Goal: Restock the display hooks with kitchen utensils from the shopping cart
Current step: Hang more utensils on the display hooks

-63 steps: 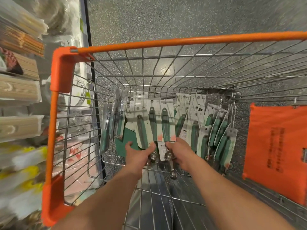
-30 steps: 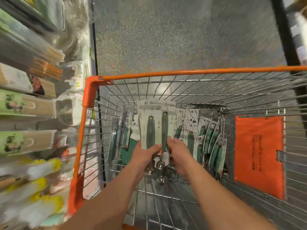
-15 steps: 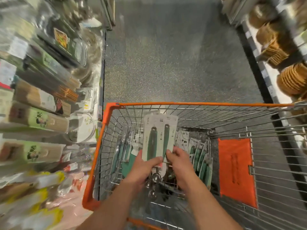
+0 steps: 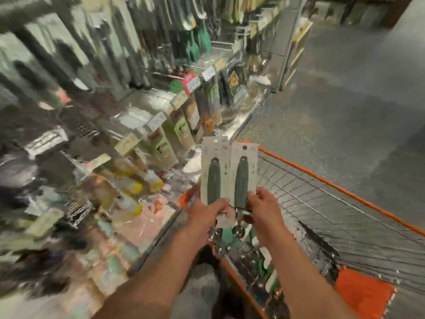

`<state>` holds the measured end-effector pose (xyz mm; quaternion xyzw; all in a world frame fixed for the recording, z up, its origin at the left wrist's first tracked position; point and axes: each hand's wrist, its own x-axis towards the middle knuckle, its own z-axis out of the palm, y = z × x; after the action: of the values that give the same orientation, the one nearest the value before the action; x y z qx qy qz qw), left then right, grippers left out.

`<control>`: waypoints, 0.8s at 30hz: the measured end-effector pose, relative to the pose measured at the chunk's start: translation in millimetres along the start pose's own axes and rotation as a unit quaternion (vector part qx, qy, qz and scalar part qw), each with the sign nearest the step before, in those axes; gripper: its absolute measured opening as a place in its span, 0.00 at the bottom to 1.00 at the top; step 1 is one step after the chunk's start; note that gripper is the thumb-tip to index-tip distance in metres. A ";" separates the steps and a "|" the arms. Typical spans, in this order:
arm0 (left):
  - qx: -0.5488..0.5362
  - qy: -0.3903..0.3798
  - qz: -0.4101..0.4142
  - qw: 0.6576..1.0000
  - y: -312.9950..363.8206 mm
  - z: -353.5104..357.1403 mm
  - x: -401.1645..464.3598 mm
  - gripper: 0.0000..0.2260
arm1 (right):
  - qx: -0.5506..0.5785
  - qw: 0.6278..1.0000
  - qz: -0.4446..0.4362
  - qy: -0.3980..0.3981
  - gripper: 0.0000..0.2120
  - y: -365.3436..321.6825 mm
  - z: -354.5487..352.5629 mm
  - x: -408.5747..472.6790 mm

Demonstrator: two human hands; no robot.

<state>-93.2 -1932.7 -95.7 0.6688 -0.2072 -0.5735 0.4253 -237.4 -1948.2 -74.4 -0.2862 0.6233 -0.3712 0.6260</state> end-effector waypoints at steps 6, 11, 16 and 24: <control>-0.048 0.109 0.079 0.990 23.6 -94.0 -54.5 0.21 | -0.061 0.986 -0.040 -0.149 0.12 -21.3 91.8 -52.4; -0.110 0.194 0.120 0.967 31.9 -172.9 -104.1 0.32 | -0.110 0.957 -0.086 -0.255 0.08 -20.0 166.6 -101.3; -0.195 0.274 0.142 0.931 21.2 -269.2 -160.0 0.19 | -0.141 0.922 -0.110 -0.345 0.07 -2.8 244.1 -161.8; -0.219 0.352 0.168 0.894 -34.9 -406.6 -246.8 0.16 | -0.163 0.878 -0.087 -0.442 0.12 82.2 362.3 -275.8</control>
<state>219.8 -1590.0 14.1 0.6721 -0.0220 -0.2517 0.6960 145.6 -1713.4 36.1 -0.5718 0.3062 -0.1525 0.7457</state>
